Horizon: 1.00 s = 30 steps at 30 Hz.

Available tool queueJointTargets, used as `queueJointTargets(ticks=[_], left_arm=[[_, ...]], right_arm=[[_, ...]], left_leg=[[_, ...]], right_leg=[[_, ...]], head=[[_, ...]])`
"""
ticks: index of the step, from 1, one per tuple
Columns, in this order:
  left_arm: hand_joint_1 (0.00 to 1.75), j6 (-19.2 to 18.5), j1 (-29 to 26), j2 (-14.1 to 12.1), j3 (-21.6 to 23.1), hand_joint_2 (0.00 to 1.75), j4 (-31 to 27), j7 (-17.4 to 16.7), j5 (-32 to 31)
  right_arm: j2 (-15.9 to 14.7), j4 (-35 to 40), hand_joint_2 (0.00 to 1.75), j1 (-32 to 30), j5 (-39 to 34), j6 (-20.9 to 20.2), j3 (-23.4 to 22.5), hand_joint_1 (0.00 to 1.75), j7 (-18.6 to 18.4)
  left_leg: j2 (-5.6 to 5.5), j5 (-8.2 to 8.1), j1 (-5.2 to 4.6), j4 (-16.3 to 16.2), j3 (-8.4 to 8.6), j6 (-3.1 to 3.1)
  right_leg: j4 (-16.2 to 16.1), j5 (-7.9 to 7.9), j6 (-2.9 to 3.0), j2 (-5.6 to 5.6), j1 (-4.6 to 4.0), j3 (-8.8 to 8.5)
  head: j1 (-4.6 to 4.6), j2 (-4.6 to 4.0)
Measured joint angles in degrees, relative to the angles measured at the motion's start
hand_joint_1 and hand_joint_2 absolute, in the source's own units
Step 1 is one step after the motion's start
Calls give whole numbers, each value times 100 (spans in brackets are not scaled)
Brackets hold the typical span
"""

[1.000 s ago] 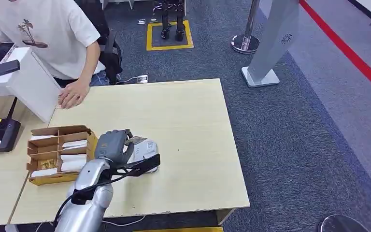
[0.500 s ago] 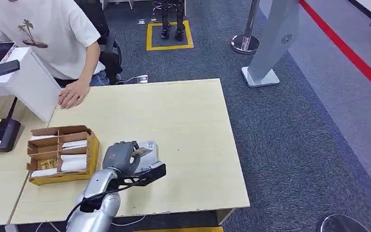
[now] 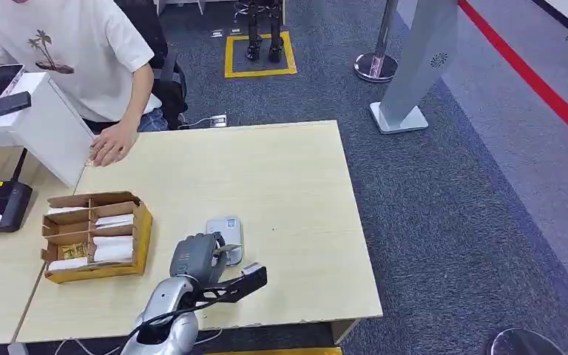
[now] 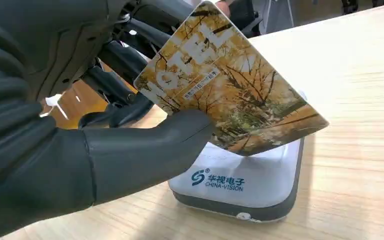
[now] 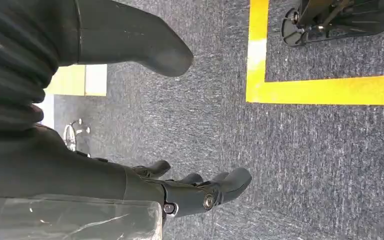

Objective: Pass the card to the sensor for recognition and then transmit it.

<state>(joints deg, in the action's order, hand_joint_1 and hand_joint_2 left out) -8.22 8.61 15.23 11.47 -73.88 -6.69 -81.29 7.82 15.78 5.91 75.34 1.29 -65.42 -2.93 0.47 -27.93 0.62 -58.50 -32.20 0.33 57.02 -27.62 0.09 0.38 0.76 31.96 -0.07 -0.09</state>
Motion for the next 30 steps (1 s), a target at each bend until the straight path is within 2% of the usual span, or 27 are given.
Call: queueJointTargets(ticks=[14, 17, 24, 30], left_arm=[[175, 105, -79, 28, -2, 175, 149, 85, -103], [175, 179, -50, 24, -65, 175, -82, 131, 72], [175, 37, 143, -15, -258, 175, -595, 153, 280], [175, 365, 271, -28, -455, 175, -866, 184, 553]], right_arm=[[0, 0, 175, 0, 7, -2, 0, 0, -15], [0, 0, 175, -3, 0, -2, -11, 0, -15], [0, 0, 175, -6, 0, -2, -24, 0, -9], [0, 0, 175, -7, 2, -2, -39, 0, -11]], left_leg=[[-1, 0, 0, 0, 0, 0], [0, 1, 0, 0, -1, 0], [-1, 3, 0, 0, -1, -2], [-1, 3, 0, 0, -5, -2]], right_leg=[[0, 0, 0, 1, 0, -1], [0, 3, -4, 0, 0, 0], [1, 3, -4, 0, 0, -1], [1, 3, -5, 0, 0, 3]], head=[[0, 0], [0, 0], [0, 0], [0, 0]])
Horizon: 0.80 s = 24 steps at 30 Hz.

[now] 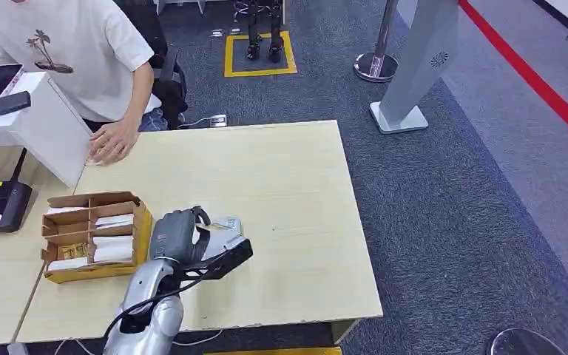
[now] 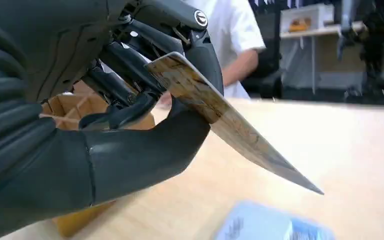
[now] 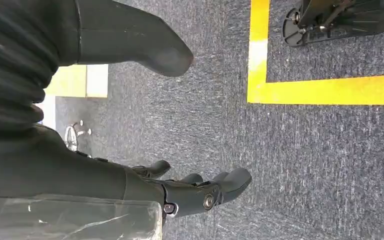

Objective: Pass the card to the sensor for recognition and then transmit it.

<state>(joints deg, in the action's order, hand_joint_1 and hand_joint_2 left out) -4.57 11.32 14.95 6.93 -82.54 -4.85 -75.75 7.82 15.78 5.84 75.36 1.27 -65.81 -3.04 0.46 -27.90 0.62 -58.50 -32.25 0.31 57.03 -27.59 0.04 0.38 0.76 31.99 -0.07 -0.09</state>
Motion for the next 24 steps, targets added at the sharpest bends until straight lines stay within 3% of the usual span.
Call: queueJointTargets(ticks=[3, 5, 15, 24], left_arm=[[175, 6, 77, -6, -84, 175, -78, 24, 67], [175, -33, 629, -92, -622, 175, -423, 37, 340], [175, -37, 2006, -514, -1998, 175, -649, 55, 618], [175, -182, 2617, -1073, -3027, 175, -443, 39, 37]], right_arm=[[0, 0, 175, -1, 0, 2, 0, 0, -4], [0, 0, 175, -4, 15, -7, -2, 0, -7], [0, 0, 175, -15, 127, -63, -2, 0, 13], [0, 0, 175, -12, 140, -61, -2, 0, 37]], left_leg=[[0, 0, 0, 0, 0, 0], [0, 5, 1, 0, 2, -1], [0, 10, 2, 0, -1, 1], [2, 10, 2, 1, 0, 1]], right_leg=[[0, 0, 0, 1, 0, 0], [2, 3, 2, 1, -1, -1], [4, 5, 5, -1, -2, 0], [4, 4, 5, -3, -2, 3]], head=[[0, 2], [0, 0], [0, 0], [0, 0]])
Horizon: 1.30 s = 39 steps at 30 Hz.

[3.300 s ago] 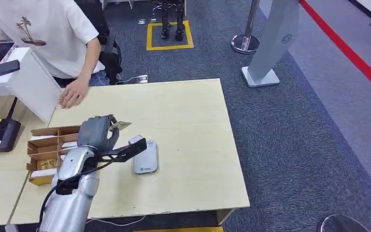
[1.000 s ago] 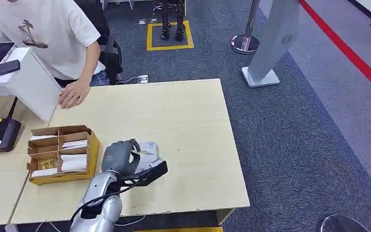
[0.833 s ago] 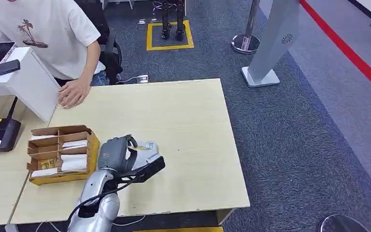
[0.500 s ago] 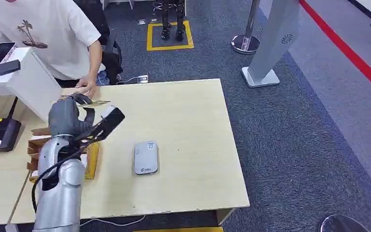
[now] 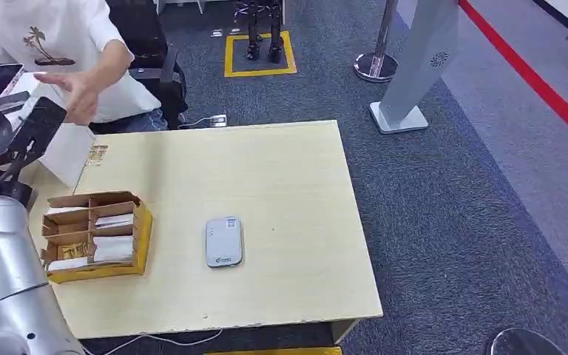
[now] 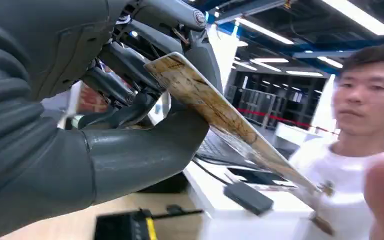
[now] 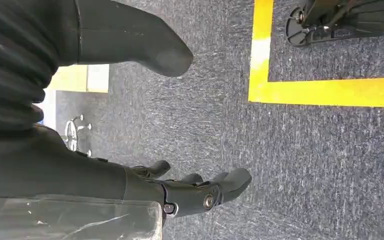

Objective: Pass the card to the sensor for recognition and then transmit it.

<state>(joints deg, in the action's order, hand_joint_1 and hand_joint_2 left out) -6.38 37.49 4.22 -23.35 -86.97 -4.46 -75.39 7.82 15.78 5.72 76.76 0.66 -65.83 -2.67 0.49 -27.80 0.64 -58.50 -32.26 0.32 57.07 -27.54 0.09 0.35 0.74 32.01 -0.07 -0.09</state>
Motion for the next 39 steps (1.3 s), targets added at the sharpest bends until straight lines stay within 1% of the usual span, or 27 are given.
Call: queueJointTargets(ticks=[3, 7, 18, 19, 21, 22, 26, 34, 35, 39], left_arm=[[175, -15, 1, -72, -173, 175, 44, 39, -63], [175, -37, 0, -114, -293, 175, 70, 74, -170], [175, -146, -106, -120, -542, 175, 98, 205, -245], [0, -170, -123, -120, -555, 175, 98, 212, -238], [0, -214, -148, -114, -570, 175, 98, 232, -192], [0, -232, -157, -114, -577, 0, 98, 236, -179], [0, -328, -207, -98, -577, 0, 98, 330, -142], [0, -437, -253, -52, -540, 0, 98, 337, -76], [0, -446, -259, -52, -525, 175, 98, 339, -74], [0, -522, -333, -52, -389, 175, 83, 371, -57]], right_arm=[[0, 0, 175, 3, 0, 0, 0, 0, 11], [0, 0, 175, 9, -4, 2, 0, 0, 22], [2, 0, 175, 15, -33, 7, 0, 0, 42], [0, 0, 175, 15, -33, 7, 0, 0, 44], [0, 0, 175, 15, -33, 7, 0, 0, 44], [0, 0, 175, 17, -35, 7, 0, 0, 44], [0, 0, 175, 19, -42, 7, -2, 0, 44], [0, 0, 175, 19, -48, 7, -4, 0, 44], [0, 0, 175, 20, -48, 7, -7, 0, 44], [0, 0, 175, 20, -120, 4, -13, 0, 44]], left_leg=[[0, 0, 0, 0, -1, 0], [-2, 0, -1, 0, -3, 0], [0, -1, 0, 0, -5, 0], [0, -1, 0, 0, -5, 0], [-1, -1, 0, 0, -6, 0], [-1, -1, 0, 0, -6, 0], [-1, -1, 0, 0, -5, 0], [-1, 0, 0, 0, -5, 0], [-1, 0, 0, 0, -4, 0], [-2, -1, 0, 0, -5, 0]], right_leg=[[0, 0, 0, -1, 0, 0], [-2, 0, 0, 2, 0, -1], [-2, 0, 0, 0, 0, 1], [-2, 0, 0, 0, 0, 2], [-2, 0, 0, 1, 0, 3], [-2, 0, 0, 1, 0, 3], [-3, 0, 0, 1, 0, 3], [-3, 1, -1, 1, 1, 3], [-3, 1, -1, 1, 1, 3], [-3, 0, -1, 1, 1, 3]], head=[[0, 0], [4, 0], [4, 0], [2, 0], [4, 0], [4, 0], [4, 0], [4, 0], [4, 0], [4, 0]])
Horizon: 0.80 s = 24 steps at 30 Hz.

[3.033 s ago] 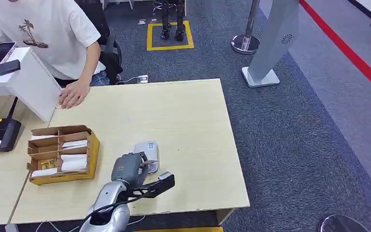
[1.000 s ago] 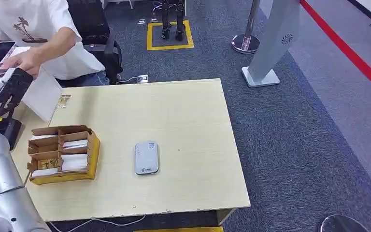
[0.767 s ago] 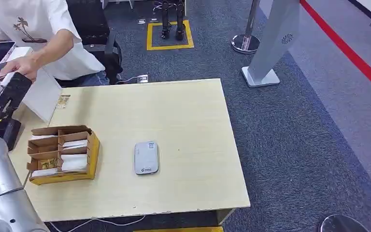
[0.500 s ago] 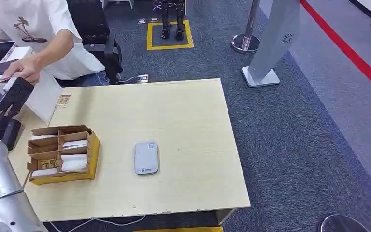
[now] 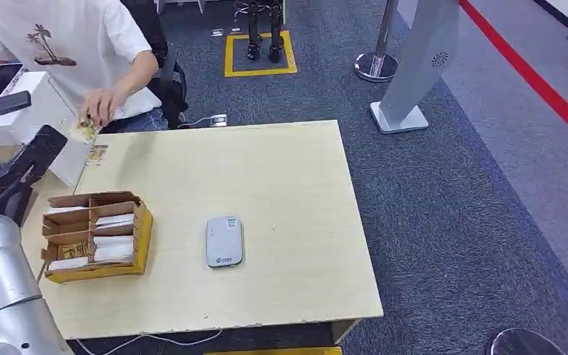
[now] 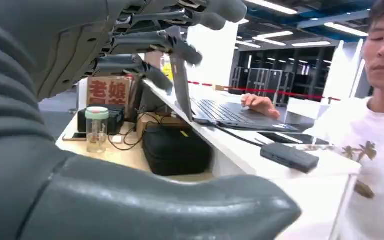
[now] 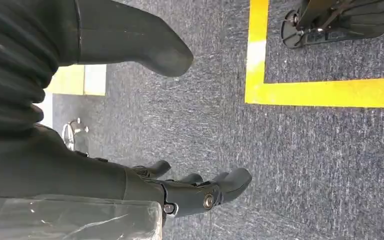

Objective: Pass the card to the sensor for recognition and then transmit it.

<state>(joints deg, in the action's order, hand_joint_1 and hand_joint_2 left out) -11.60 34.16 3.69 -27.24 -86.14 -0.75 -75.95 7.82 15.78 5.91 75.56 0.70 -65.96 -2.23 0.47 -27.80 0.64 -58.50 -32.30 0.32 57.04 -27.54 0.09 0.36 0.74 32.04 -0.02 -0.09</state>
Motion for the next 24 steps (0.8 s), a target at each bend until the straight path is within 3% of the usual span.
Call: queueJointTargets(ticks=[4, 7, 12, 20, 24], left_arm=[[0, -414, -213, -90, 447, 175, -79, 103, 127], [0, -794, -479, -378, 1083, 175, -155, 155, 490], [0, -802, -793, -792, 1850, 175, -273, -6, 848], [0, -824, -896, -1060, 2183, 175, -326, -50, 949], [0, -955, -1108, -1340, 2504, 175, -438, -41, 1405]], right_arm=[[0, 0, 175, 1, -28, 0, -35, 0, 15], [0, 0, 175, -4, -111, 0, -88, 0, 31], [-2, 0, 175, -5, -116, 0, -138, 0, 33], [-2, 0, 175, -4, -116, 0, -147, 0, 33], [-2, 0, 175, -5, -129, 0, -170, 0, 31]], left_leg=[[0, 0, 0, 0, 0, 0], [1, 0, 0, 0, -1, 0], [1, 0, 0, 0, 0, 0], [1, 0, 0, 0, -1, 0], [9, -1, 0, 0, 0, 0]], right_leg=[[0, 0, 0, 0, 0, 0], [0, 0, 0, -1, 0, 1], [0, 0, 0, -1, 0, 2], [0, 0, 0, -1, 0, 1], [0, 0, 0, -6, 0, 2]], head=[[2, 0], [0, 2], [0, 0], [0, 0], [0, 0]])
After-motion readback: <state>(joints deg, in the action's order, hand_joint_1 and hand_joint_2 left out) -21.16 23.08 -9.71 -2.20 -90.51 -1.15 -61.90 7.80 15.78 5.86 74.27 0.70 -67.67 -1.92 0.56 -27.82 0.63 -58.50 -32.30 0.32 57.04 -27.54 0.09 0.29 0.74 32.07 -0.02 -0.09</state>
